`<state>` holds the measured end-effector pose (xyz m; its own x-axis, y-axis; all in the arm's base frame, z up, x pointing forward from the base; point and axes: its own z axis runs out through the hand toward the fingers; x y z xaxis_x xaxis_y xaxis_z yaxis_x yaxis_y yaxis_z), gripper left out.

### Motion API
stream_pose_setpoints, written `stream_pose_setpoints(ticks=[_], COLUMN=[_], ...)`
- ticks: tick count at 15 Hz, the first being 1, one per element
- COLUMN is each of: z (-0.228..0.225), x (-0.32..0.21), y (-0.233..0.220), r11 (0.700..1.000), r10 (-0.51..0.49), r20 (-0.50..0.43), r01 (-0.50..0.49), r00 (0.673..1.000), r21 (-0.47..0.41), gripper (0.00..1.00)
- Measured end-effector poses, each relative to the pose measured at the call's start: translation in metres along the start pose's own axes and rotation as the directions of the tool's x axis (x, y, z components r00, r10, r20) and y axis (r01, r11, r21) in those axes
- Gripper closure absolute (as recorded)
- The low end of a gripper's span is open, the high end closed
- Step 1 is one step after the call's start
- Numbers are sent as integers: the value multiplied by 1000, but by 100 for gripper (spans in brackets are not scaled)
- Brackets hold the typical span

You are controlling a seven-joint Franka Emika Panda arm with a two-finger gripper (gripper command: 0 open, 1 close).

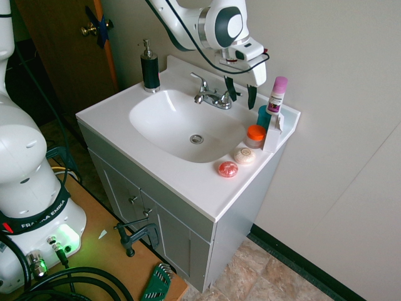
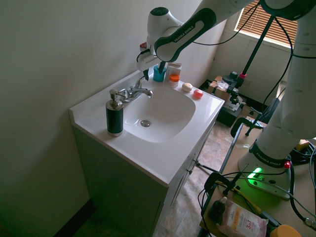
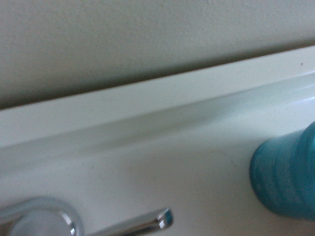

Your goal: Turn off the cold water

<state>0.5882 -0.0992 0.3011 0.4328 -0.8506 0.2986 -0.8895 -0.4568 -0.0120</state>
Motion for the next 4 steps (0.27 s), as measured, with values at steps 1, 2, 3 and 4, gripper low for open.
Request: stream_pose_setpoints(ticks=[1,2,3,4], z=[-6,-15,-25,-35], x=[-13,-28,-44,-60], y=[7,17,28,39], r11=[1000,1000,999,998], r10=[-12,-24,-38,-52], r20=[30,62,97,130], r01=[11,24,36,49], r00=[999,998,995,990], r21=[6,13,19,27], gripper=[0,0,0,0])
